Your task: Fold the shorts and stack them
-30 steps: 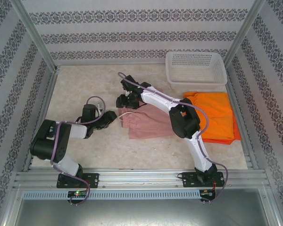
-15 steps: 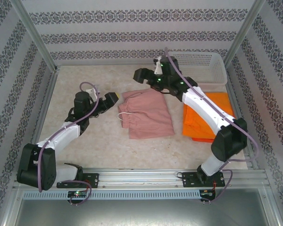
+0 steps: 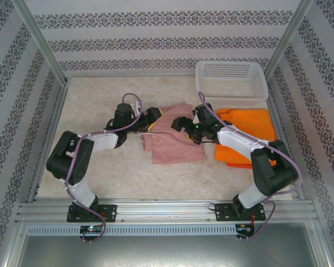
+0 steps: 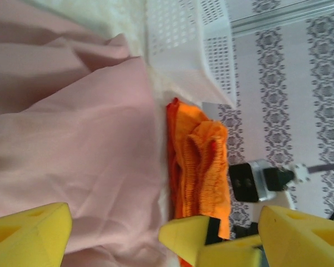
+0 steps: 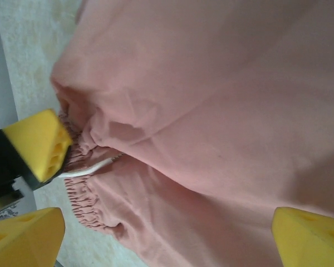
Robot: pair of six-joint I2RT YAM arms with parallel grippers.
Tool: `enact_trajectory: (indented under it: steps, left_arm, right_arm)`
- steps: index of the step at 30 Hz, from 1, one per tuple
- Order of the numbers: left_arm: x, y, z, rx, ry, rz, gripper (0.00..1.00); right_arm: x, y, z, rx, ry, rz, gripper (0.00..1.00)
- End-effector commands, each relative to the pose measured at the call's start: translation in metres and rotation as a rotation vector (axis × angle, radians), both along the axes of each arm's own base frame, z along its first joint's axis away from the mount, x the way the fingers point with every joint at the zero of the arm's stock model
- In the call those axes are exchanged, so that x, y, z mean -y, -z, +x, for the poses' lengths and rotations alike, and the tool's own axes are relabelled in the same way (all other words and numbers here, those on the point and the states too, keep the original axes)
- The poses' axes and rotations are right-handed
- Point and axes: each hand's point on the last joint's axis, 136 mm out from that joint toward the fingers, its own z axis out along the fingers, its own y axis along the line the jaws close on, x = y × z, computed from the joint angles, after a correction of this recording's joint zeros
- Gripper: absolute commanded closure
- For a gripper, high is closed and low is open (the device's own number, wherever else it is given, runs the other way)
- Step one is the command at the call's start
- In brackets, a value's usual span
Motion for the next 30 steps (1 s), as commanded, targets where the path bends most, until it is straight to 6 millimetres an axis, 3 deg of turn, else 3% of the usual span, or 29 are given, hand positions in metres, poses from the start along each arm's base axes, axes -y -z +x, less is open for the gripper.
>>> enact_trajectory:
  steps: [1,6,9,12,14,17,20,26,30]
  left_arm:
    - [0.000,0.022,0.014,0.010,-0.015,0.041,0.13]
    - [-0.025,0.084,0.012,-0.100,-0.047,0.147,0.14]
    - [-0.049,0.098,0.009,-0.137,-0.085,0.163,0.14]
    - [-0.051,0.074,0.006,-0.103,-0.062,0.145,0.14]
    - [-0.046,0.046,0.000,-0.062,-0.028,0.151,0.13]
    - [-0.040,0.003,-0.017,-0.003,0.006,0.161,0.11]
    - [-0.040,-0.023,-0.036,0.024,0.004,0.183,0.07]
    - [-0.033,-0.012,-0.059,-0.029,0.008,0.136,0.06]
    - [-0.025,0.007,-0.060,-0.056,0.029,0.137,0.06]
  right_arm:
    - [-0.007,0.015,-0.003,-0.030,0.011,0.057,0.06]
    - [-0.002,0.040,-0.024,-0.084,0.021,0.050,0.06]
    - [-0.002,0.050,-0.035,-0.104,0.017,0.044,0.06]
    - [-0.007,0.053,-0.042,-0.118,0.007,0.055,0.06]
    - [-0.014,0.049,-0.039,-0.112,0.000,0.074,0.06]
    - [-0.024,0.038,-0.033,-0.087,-0.012,0.088,0.06]
    - [-0.031,0.027,-0.027,-0.061,-0.015,0.099,0.06]
    - [-0.041,0.020,-0.020,-0.057,-0.018,0.127,0.06]
    - [-0.043,0.020,-0.020,-0.056,-0.018,0.129,0.06]
